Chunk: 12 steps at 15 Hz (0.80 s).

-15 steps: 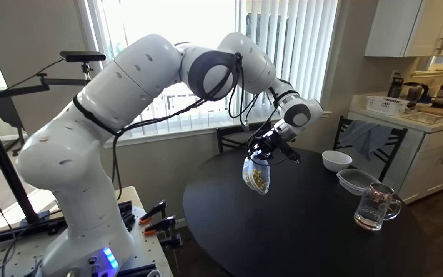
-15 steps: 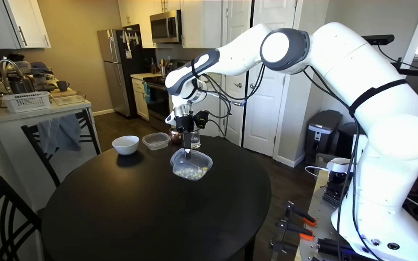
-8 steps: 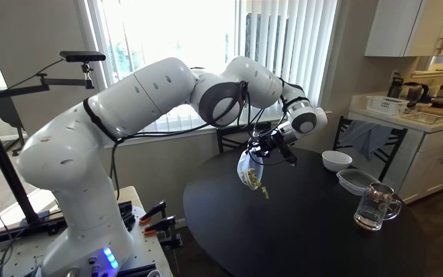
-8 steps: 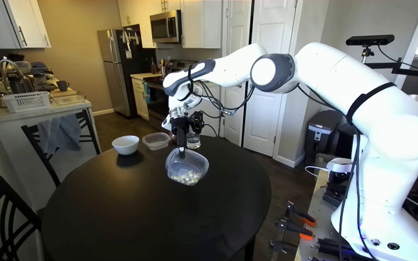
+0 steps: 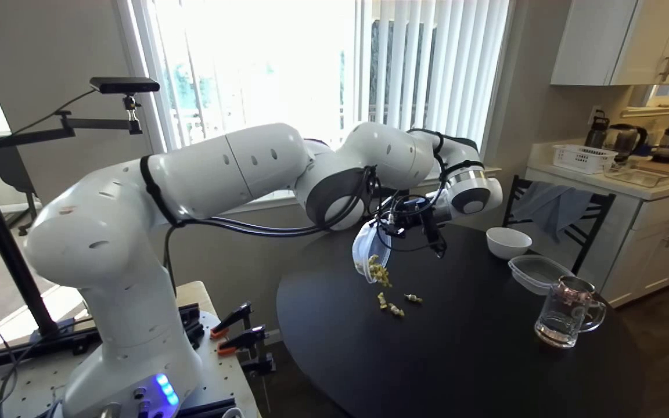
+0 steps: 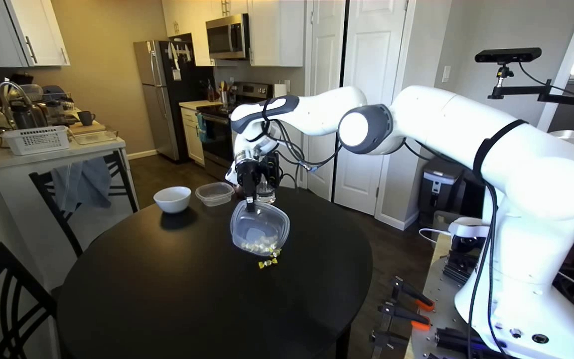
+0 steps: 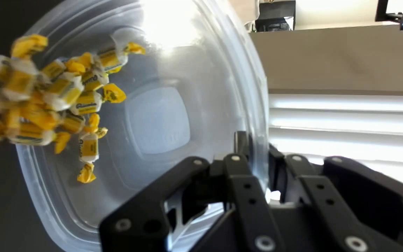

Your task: Pour the contents of the lunchbox onto the table

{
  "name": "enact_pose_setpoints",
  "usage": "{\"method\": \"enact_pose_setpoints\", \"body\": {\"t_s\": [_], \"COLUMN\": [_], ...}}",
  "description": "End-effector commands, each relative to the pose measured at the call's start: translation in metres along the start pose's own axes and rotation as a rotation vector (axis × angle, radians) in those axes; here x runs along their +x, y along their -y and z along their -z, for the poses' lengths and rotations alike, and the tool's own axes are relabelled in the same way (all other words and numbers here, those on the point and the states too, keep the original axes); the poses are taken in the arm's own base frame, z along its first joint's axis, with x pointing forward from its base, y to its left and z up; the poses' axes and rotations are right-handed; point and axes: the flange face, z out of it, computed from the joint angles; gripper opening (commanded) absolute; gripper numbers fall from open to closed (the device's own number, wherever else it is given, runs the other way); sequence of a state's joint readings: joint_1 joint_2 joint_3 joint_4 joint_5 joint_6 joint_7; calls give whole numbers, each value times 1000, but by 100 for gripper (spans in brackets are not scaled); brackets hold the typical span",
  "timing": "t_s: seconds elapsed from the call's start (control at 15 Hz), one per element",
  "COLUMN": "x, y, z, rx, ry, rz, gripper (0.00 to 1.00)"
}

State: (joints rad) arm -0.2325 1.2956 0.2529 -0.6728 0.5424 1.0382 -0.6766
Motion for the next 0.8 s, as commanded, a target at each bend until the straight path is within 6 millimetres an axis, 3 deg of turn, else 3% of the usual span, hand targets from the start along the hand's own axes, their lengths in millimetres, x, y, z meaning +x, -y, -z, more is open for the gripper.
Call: {"method": "enact_pose_setpoints", "body": {"t_s": [0.0,0.73], "x": [-10,-16], "y": [0,-11], "z": [9,23], "rx": [85,50], "ry": [-22,-77], "rz": [-2,-7], "gripper": [2,2]}}
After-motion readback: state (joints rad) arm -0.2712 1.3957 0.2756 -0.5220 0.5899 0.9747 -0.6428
